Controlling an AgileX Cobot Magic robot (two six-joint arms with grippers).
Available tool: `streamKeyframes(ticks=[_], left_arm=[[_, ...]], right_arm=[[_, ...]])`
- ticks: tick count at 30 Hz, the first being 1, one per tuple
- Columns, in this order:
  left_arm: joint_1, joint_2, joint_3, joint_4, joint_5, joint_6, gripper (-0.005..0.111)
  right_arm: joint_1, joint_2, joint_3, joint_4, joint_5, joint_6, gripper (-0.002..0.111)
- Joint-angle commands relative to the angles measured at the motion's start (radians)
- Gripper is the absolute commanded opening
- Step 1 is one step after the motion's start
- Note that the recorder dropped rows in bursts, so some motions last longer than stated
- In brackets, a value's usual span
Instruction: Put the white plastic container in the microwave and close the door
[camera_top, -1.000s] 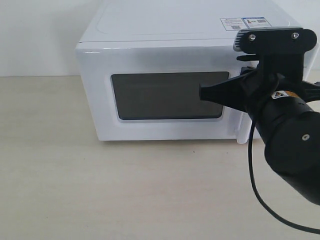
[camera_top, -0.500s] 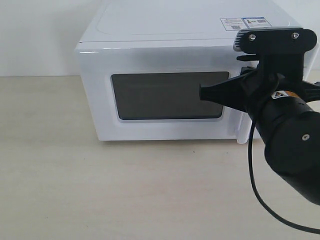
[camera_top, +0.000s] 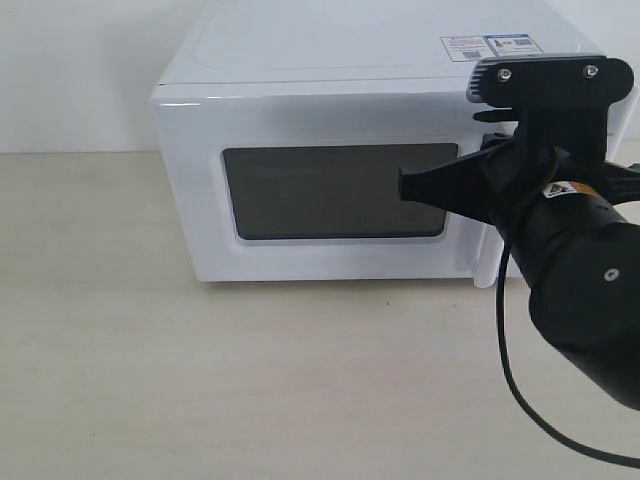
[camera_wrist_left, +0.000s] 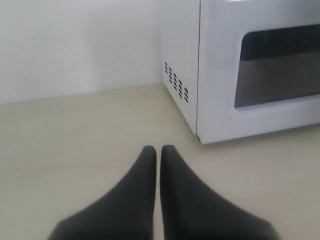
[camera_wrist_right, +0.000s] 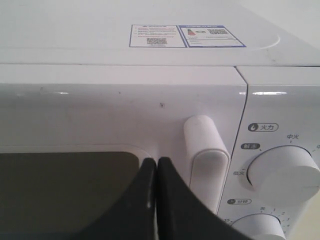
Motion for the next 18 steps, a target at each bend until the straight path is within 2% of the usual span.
streamKeyframes(ticks=[1, 3, 5, 8, 18], left_arm=[[0.004, -0.002, 0.004, 0.008, 0.045, -0.050, 0.004], [0.004, -0.002, 0.004, 0.067, 0.045, -0.100, 0.004], [0.004, -0.002, 0.004, 0.195, 0.045, -0.242, 0.004], [0.004, -0.002, 0.004, 0.300, 0.043, -0.405, 0.004], [0.004, -0.002, 0.004, 0.290, 0.045, -0.409, 0.004]], right_arm=[[0.003, -0.010, 0.004, -0.001, -0.010, -0.002, 0.000], [0.003, -0.010, 0.004, -0.001, -0.010, -0.002, 0.000], [0.003, -0.010, 0.004, -0.001, -0.010, -0.002, 0.000], [0.003, -0.010, 0.004, -0.001, -0.010, -0.002, 0.000], [0.003, -0.010, 0.004, -0.001, -0.010, -0.002, 0.000]])
